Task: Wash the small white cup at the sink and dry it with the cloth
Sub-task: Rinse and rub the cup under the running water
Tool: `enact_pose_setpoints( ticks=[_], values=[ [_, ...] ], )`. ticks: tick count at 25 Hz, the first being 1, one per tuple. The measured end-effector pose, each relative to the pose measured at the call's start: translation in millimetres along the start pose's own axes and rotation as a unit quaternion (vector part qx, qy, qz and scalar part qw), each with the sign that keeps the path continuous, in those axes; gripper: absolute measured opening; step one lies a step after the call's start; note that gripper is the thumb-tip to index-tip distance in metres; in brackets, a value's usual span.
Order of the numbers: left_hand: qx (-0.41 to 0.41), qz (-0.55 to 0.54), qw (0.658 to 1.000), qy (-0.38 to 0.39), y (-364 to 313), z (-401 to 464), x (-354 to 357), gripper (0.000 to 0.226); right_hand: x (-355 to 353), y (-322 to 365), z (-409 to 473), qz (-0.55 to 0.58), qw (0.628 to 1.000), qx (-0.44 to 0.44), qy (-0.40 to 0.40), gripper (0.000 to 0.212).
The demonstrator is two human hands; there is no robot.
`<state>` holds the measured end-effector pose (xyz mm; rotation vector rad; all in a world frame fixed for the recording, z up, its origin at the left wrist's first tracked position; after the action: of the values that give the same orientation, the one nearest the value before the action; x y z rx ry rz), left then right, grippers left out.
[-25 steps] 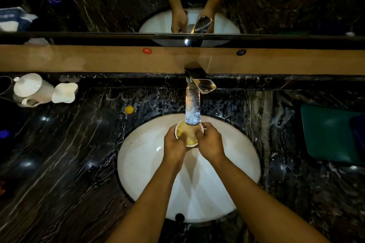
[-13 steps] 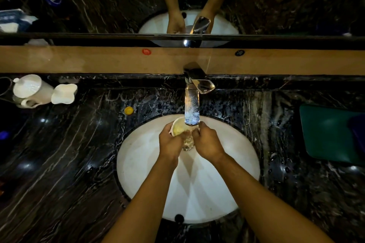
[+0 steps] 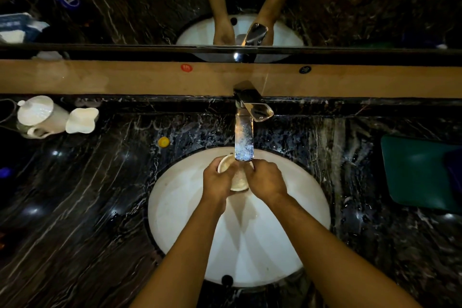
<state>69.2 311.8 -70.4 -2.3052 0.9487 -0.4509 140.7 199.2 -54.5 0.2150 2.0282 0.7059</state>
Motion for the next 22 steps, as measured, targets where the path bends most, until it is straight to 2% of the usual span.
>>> enact_pose_setpoints(
  ticks=[3,5,10,12,15,16,18,20,22],
  values=[
    [-0.019,0.02,0.999,0.044,-2.7,0.5,-3.2,0.016,-1.8,4.6,-1.2,0.076,0.995,-0.065,0.01,0.028],
    [-0.017,0.019,0.998,0.056,-2.3,1.5,-3.2,0.024,0.7,3.7,-2.6,0.098,0.992,-0.079,0.024,0.025],
    [0.002,-0.029,1.0,-0.001,3.6,3.5,-5.0,0.031,15.3,5.1,-11.4,0.263,0.965,0.006,0.013,0.041],
    [0.024,-0.015,0.999,-0.016,3.3,4.2,-4.2,0.028,19.2,5.6,-12.0,0.286,0.958,0.021,0.009,0.038],
    [0.055,0.032,0.997,-0.037,0.2,3.7,-3.8,0.025,17.4,4.4,-7.3,0.259,0.964,0.049,0.017,0.013],
    [0.064,0.05,0.996,-0.038,-1.2,3.4,-4.7,0.024,14.5,4.6,-5.1,0.225,0.973,0.057,0.02,0.011],
    [0.076,0.071,0.994,-0.019,-4.4,3.3,-7.0,0.025,6.6,5.2,-0.3,0.093,0.995,0.041,0.024,0.02],
    [0.084,0.104,0.991,0.006,-8.4,3.7,-9.8,0.035,0.4,3.2,2.3,-0.027,1.0,0.0,0.013,0.032],
    [0.087,0.13,0.988,0.013,-10.8,5.0,-12.6,0.036,-2.9,1.6,2.3,-0.042,0.999,-0.032,0.012,0.036]
  ],
)
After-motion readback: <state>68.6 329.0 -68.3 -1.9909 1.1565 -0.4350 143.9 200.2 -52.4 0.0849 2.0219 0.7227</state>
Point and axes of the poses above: each hand's wrist, its own z-axis towards the middle knuckle, its own x-axis out of the palm, y = z × x, the point moved 3 cm from there along z, towards the middle knuckle, and after that the axes turned 7 degrees about -x, right-handed, at the moved point
